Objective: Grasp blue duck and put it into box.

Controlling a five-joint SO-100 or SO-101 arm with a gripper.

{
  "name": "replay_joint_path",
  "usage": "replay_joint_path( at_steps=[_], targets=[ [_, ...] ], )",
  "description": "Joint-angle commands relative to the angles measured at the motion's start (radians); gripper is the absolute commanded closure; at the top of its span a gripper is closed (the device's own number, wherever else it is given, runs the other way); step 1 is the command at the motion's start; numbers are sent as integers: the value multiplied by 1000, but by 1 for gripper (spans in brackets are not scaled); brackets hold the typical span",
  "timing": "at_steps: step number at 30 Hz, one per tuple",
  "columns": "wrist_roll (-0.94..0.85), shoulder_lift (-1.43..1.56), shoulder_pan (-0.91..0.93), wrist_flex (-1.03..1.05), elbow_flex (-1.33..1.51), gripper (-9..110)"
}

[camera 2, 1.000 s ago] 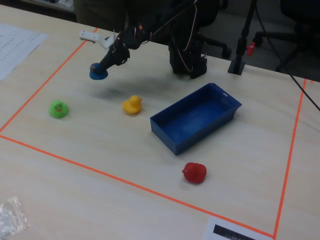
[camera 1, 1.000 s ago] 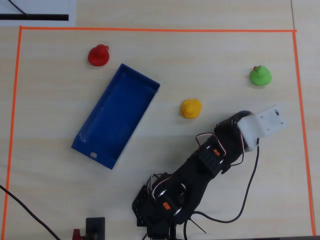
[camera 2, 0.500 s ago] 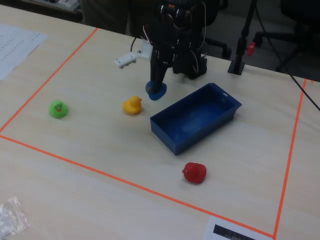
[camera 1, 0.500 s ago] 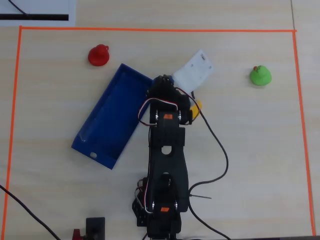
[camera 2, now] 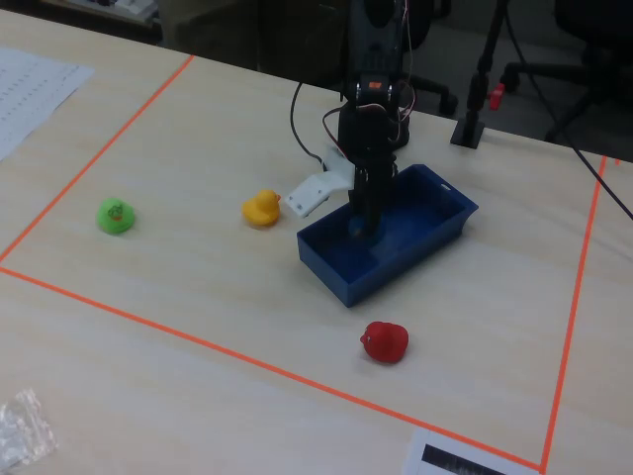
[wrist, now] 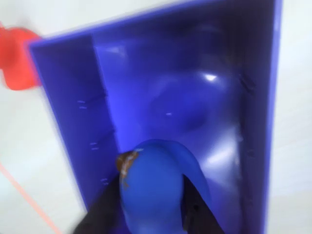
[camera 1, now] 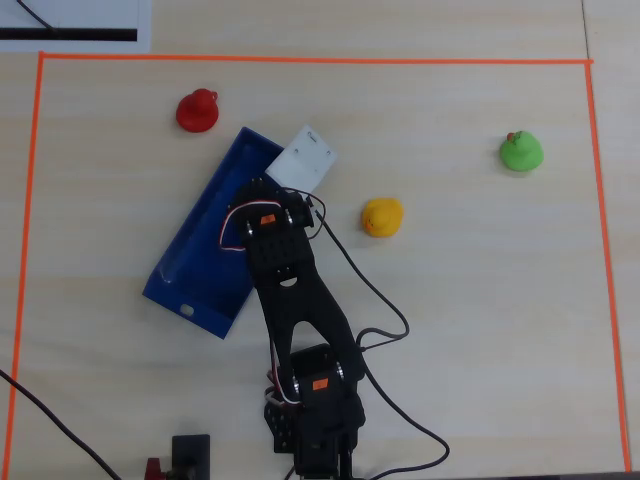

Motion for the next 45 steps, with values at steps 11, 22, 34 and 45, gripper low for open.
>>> replay_joint_path(
  at_steps=[11,22,34,45],
  targets=[
    [-465,931,371,0,445,101],
    [-721,1419,383,167,900,101],
    [-848,1420,351,440,989,92],
    [-850,1420,385,442,989,92]
  ],
)
